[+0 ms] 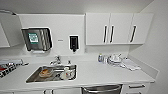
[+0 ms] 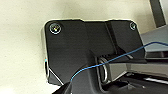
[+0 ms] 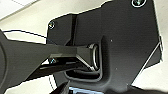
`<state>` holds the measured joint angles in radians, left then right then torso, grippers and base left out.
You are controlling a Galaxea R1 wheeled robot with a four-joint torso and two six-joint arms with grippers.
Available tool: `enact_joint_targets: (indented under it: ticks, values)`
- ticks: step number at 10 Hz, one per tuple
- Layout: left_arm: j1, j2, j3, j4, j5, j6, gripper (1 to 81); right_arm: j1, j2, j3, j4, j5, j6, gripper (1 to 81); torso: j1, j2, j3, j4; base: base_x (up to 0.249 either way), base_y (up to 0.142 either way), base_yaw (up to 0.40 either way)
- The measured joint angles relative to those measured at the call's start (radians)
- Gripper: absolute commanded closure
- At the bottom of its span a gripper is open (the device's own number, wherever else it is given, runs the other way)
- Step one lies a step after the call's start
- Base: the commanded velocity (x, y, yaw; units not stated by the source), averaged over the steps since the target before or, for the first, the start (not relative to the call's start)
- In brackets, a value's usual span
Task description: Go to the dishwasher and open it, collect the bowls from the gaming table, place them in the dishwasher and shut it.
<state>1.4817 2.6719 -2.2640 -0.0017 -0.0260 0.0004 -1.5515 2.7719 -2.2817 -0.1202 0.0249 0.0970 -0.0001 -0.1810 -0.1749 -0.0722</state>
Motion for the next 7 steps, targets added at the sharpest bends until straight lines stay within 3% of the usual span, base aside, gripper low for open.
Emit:
enact_joint_targets:
  ticks: [4,7]
  values:
    - [-0.009,-0.202,0.230,-0.001,-0.057,-0.001,1.0,0.012,-0.154,0.253,0.000,-0.017,0.000,1.0,0.043,-0.072,-0.017,0.000,0.000,0.000,0.000]
    - [-0.011,-0.387,0.427,-0.001,-0.127,-0.001,1.0,0.023,-0.334,0.454,0.001,-0.018,0.001,1.0,0.104,-0.170,-0.109,0.000,0.000,0.000,0.000]
